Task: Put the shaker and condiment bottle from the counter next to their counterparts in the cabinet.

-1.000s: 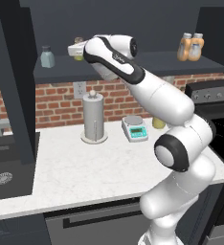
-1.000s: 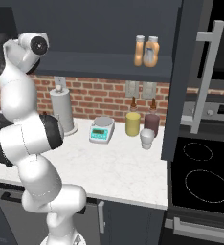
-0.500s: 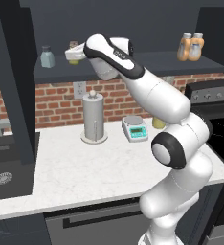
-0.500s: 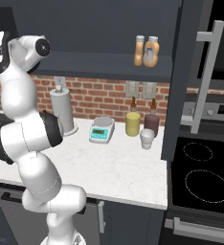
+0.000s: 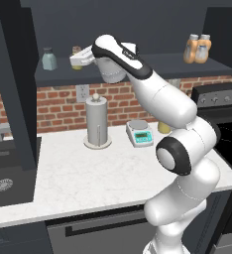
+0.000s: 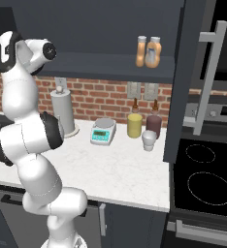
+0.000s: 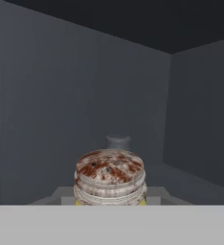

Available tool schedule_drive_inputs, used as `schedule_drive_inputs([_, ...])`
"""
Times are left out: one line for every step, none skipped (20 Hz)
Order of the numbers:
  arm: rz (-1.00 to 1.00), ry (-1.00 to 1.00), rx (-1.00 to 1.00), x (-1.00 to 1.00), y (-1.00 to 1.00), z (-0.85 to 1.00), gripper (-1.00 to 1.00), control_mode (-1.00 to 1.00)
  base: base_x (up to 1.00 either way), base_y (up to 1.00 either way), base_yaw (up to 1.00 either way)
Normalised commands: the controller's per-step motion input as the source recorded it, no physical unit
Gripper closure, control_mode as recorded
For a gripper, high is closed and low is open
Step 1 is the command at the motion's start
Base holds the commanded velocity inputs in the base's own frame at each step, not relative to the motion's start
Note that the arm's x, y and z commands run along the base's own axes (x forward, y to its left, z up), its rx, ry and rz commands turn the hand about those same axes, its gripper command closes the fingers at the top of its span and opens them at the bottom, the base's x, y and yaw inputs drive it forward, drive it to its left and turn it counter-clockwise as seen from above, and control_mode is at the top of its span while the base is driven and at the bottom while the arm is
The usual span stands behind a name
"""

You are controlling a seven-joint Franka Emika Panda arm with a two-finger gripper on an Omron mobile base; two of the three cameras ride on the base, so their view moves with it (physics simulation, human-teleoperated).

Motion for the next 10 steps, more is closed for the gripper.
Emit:
schedule_drive_inputs([0.03,0.00,0.00,0.00,0.00,-0.06,1.00,-1.00,0.00,0.00,0.00])
schedule_drive_inputs([0.00,0.00,0.00,0.06,0.05,-0.02,1.00,-1.00,0.00,0.00,0.00])
schedule_drive_inputs([0.00,0.00,0.00,0.10,0.05,-0.01,1.00,-1.00,0.00,0.00,0.00])
schedule_drive_inputs([0.00,-0.02,0.00,0.14,0.06,0.00,1.00,-1.00,0.00,0.00,0.00])
schedule_drive_inputs([0.00,-0.04,0.00,0.14,0.05,0.00,1.00,-1.00,0.00,0.00,0.00])
schedule_drive_inputs([0.00,-0.04,0.00,0.14,0.06,0.00,1.00,-1.00,0.00,0.00,0.00])
schedule_drive_inputs([0.00,-0.04,0.00,0.15,0.05,0.00,1.00,-1.00,0.00,0.00,0.00])
schedule_drive_inputs([0.00,-0.05,0.00,0.12,0.05,0.00,1.00,-1.00,0.00,0.00,0.00])
schedule_drive_inputs([0.00,-0.06,-0.01,0.11,0.06,0.00,1.00,-1.00,0.00,0.00,0.00])
schedule_drive_inputs([0.00,-0.06,0.00,0.05,0.03,0.00,1.00,-1.00,0.00,0.00,0.00])
